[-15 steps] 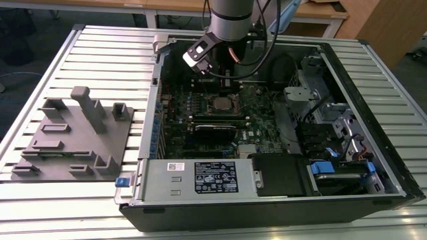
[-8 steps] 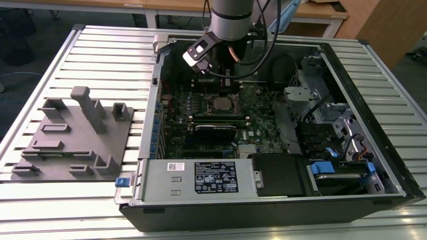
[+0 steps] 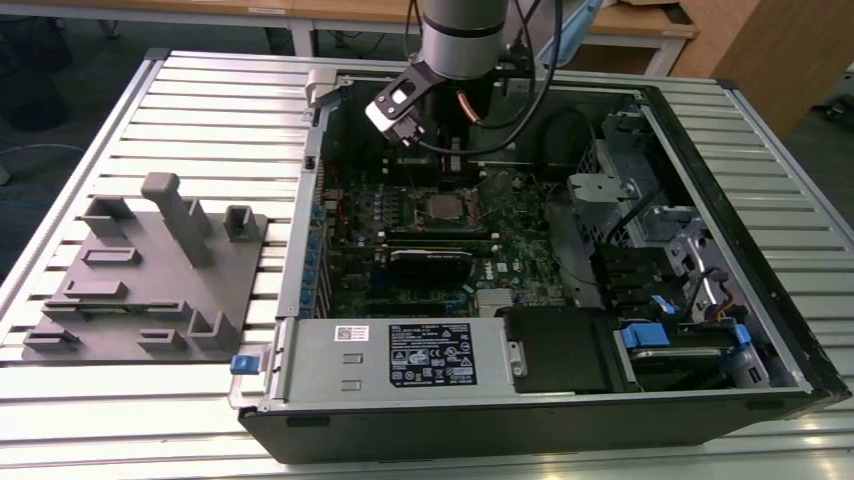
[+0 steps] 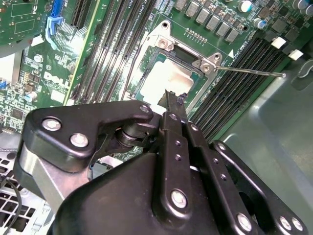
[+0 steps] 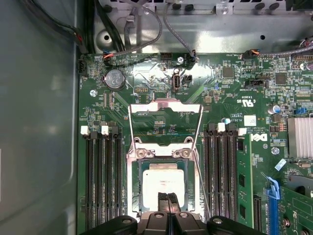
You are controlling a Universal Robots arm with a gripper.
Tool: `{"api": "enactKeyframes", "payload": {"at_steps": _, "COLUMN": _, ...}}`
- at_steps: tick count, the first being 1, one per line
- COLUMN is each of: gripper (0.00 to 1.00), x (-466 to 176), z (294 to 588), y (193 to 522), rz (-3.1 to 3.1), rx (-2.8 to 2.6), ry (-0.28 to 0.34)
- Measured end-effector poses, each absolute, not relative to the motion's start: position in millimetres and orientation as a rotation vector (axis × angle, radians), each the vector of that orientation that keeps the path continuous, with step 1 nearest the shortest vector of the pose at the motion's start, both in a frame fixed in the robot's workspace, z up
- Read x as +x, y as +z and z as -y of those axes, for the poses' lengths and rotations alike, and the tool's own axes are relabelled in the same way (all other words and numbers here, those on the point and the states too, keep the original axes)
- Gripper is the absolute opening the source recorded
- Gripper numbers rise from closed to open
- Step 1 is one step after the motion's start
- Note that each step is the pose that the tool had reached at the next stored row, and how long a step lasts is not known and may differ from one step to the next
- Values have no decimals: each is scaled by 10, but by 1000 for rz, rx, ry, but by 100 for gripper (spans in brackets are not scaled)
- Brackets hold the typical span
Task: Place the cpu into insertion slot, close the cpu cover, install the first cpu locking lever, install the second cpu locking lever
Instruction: 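Close the cpu cover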
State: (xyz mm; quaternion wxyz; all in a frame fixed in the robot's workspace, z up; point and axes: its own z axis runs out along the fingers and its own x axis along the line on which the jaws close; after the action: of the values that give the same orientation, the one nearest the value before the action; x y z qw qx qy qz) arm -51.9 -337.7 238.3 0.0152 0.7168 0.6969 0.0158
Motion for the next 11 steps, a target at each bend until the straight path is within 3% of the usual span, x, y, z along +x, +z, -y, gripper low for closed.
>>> {"api": "enactKeyframes", "payload": {"at_steps": 11, "gripper": 10, "x": -519, "z": 3377, "y": 2427, "rz": -2168, "rx": 2230, "ry": 50}}
